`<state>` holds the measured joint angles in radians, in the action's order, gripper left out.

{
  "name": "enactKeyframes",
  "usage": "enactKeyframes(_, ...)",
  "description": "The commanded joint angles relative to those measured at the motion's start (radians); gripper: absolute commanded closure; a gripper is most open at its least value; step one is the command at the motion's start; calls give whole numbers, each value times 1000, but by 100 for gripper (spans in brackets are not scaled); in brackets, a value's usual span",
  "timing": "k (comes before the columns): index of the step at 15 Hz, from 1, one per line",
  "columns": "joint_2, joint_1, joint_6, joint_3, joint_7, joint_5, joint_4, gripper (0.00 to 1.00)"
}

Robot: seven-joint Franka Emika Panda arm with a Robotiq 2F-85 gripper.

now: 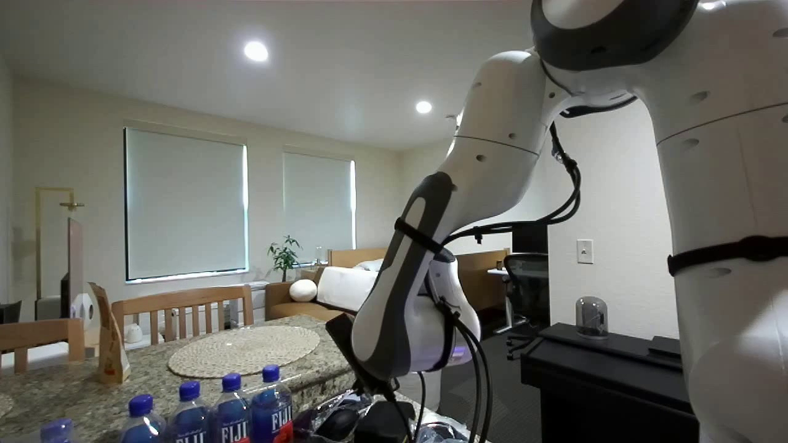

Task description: Remove the black object from the purse and put it on the counter

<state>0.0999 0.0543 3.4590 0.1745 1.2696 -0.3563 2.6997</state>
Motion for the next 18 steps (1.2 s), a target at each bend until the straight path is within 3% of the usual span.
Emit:
enactKeyframes(1, 20, -46, -1, -66, -94, -123, -10, 91)
enactKeyframes(11, 199, -220, -3, -183, -116, -210, -125, 91)
enactKeyframes(18, 285, -393, -3, -360, -106, -248, -216, 91)
